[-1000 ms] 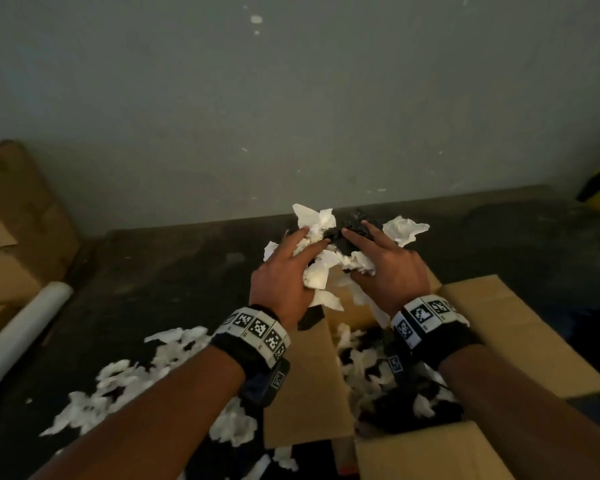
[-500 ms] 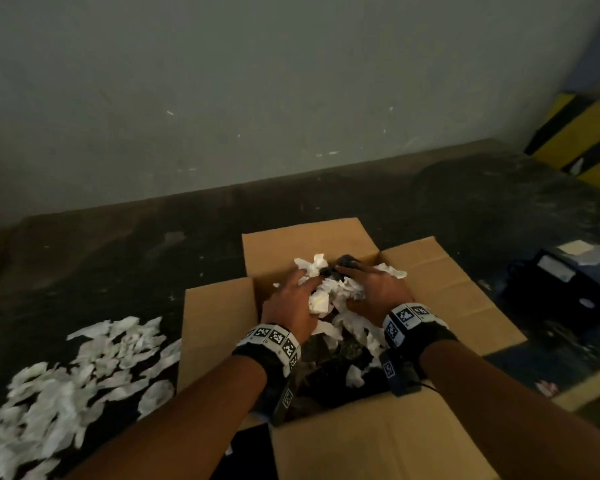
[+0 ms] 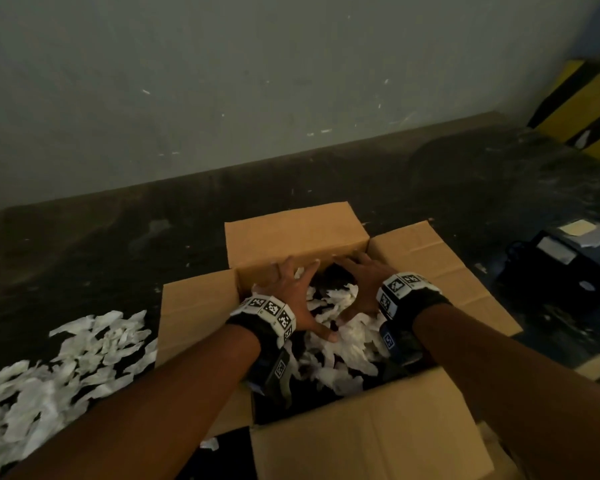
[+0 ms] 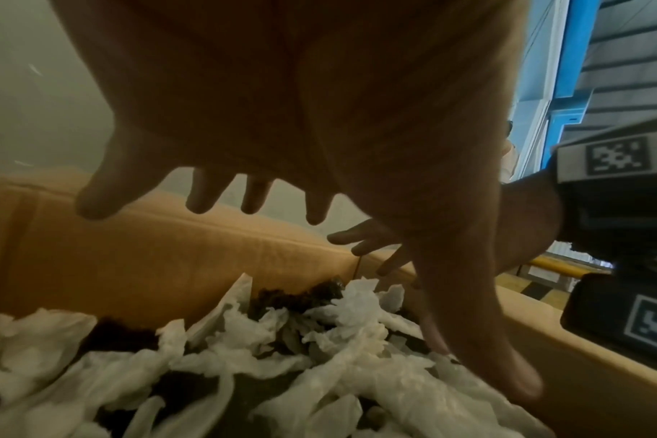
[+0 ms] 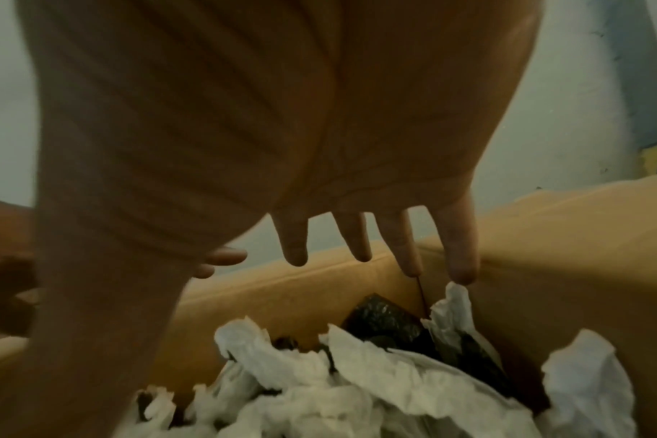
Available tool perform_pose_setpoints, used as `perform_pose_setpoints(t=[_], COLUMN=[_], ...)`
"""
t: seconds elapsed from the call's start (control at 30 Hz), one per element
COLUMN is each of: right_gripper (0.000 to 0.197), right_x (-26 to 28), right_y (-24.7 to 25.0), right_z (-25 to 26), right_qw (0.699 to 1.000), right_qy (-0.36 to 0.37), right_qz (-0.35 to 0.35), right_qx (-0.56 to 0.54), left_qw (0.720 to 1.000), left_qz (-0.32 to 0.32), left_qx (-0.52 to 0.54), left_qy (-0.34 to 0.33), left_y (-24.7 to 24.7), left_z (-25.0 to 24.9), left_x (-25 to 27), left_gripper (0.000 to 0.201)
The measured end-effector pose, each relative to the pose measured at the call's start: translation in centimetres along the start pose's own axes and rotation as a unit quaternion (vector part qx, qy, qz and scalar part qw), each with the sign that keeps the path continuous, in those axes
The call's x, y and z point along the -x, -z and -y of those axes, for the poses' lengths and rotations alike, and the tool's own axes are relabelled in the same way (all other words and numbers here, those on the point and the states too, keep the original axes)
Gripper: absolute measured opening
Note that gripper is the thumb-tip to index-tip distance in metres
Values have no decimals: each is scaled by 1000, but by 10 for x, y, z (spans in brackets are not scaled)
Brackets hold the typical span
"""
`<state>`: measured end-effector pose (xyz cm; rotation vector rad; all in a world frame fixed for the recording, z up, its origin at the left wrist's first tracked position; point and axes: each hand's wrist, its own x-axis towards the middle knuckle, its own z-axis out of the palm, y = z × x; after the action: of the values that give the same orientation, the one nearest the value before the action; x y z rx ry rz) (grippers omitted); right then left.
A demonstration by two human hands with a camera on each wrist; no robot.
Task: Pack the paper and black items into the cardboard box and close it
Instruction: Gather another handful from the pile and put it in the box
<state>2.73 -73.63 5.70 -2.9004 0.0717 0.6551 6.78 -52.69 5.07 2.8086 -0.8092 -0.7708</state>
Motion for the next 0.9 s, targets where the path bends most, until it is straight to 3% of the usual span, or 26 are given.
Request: perform_pose_setpoints(t=[0.1,0.23,0.37,0.47,0.67,0.9], right_gripper=[158,157,154,133,138,142], right_x=[-8,-21,-46,-61,-67,-66], right_y=[-7,-16,-39,-68,-94,-77], right_z=[2,7,2,-5,-4,-10], right_qw=[999,988,980,981,978,982], right_qy=[9,-9,-36,-63,-60,-43], right_qz=[37,130,181,180,198,185], right_qx=[24,84,68,34,37,2], left_qw=[998,991,985,983,986,990], left_qz=[54,117,149,153,126,126], left_qx=[-28,-56,-73,-79,-102,-57], left_qy=[13,32,51,60,30,10], left_y=[0,-12,-42,-78,-107,-98], left_z=[-10,-18,-12,7,8,14], left_x=[-2,-9,-25,-43,-50,-58], left_gripper=[161,164,160,160,129,146])
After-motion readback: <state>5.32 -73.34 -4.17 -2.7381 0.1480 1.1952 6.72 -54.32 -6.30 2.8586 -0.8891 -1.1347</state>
